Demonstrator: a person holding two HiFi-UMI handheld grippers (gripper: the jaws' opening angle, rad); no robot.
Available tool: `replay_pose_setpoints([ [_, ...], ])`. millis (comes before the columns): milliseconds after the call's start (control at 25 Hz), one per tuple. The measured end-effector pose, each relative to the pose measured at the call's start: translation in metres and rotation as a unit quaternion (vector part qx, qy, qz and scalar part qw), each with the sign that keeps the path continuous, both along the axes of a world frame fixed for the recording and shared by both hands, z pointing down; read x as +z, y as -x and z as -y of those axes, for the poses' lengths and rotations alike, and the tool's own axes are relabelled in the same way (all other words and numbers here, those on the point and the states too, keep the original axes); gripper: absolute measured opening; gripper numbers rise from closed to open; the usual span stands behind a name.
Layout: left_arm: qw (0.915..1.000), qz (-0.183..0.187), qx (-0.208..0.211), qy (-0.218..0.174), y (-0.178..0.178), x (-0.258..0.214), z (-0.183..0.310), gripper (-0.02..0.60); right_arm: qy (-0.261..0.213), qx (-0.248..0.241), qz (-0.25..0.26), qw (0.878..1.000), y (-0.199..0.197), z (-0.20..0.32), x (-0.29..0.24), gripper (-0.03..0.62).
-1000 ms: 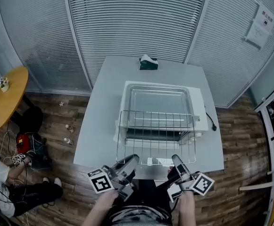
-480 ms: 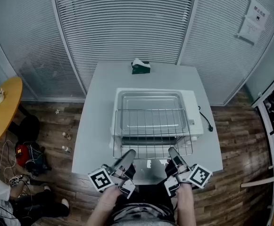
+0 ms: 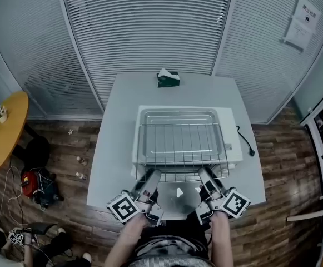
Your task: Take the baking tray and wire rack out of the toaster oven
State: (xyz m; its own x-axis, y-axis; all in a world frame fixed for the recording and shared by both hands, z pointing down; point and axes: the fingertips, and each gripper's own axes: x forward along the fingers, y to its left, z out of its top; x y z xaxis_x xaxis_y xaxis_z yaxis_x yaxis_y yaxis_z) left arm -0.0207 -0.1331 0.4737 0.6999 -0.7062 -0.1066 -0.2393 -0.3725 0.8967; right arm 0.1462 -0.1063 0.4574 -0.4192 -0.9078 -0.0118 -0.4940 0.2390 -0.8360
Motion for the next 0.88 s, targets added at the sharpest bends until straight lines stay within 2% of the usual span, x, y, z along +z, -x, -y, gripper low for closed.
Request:
replay_pose_setpoints([
  [80, 0.9981, 0.051, -0.025, -0.025, 0.009, 0.005, -0.001, 0.311, -0.016, -0.012, -0.059, 0.998, 0.004, -0.008, 0.003, 0.326],
  [120, 0.9951, 0.078, -0.04, -0.045, 0.015, 0.006, -0.003, 0.337, -0.021, -0.014, -0.1, 0.995, 0.004, -0.013, 0.006, 0.364],
  [200, 0.9839, 0.135, -0.073, -0.091, 0.03, 0.004, -0.009, 0.383, -0.026, -0.001, -0.193, 0.981, 0.0, -0.026, 0.015, 0.406],
  [240, 0.9743, 0.169, -0.087, -0.121, 0.037, 0.003, -0.014, 0.396, -0.027, 0.013, -0.239, 0.97, -0.005, -0.033, 0.019, 0.413],
  [280, 0.9608, 0.209, -0.097, -0.154, 0.043, 0.002, -0.019, 0.4, -0.029, 0.031, -0.282, 0.958, -0.01, -0.04, 0.022, 0.414],
  [400, 0.9096, 0.32, -0.102, -0.245, 0.047, -0.007, -0.031, 0.4, -0.037, 0.084, -0.375, 0.923, -0.027, -0.052, 0.021, 0.414],
  [440, 0.8975, 0.34, -0.098, -0.263, 0.046, -0.009, -0.033, 0.4, -0.041, 0.096, -0.394, 0.913, -0.03, -0.054, 0.018, 0.414],
  [480, 0.8897, 0.352, -0.094, -0.275, 0.044, -0.01, -0.034, 0.4, -0.044, 0.104, -0.408, 0.906, -0.033, -0.053, 0.015, 0.415],
  [560, 0.8808, 0.369, -0.088, -0.284, 0.038, -0.011, -0.034, 0.4, -0.051, 0.113, -0.424, 0.897, -0.037, -0.05, 0.009, 0.414],
  [640, 0.8765, 0.38, -0.081, -0.284, 0.032, -0.011, -0.031, 0.4, -0.051, 0.115, -0.429, 0.894, -0.041, -0.044, 0.007, 0.416],
  [880, 0.8755, 0.389, -0.062, -0.28, 0.024, -0.012, -0.012, 0.4, -0.041, 0.119, -0.423, 0.897, -0.042, -0.024, 0.003, 0.416],
])
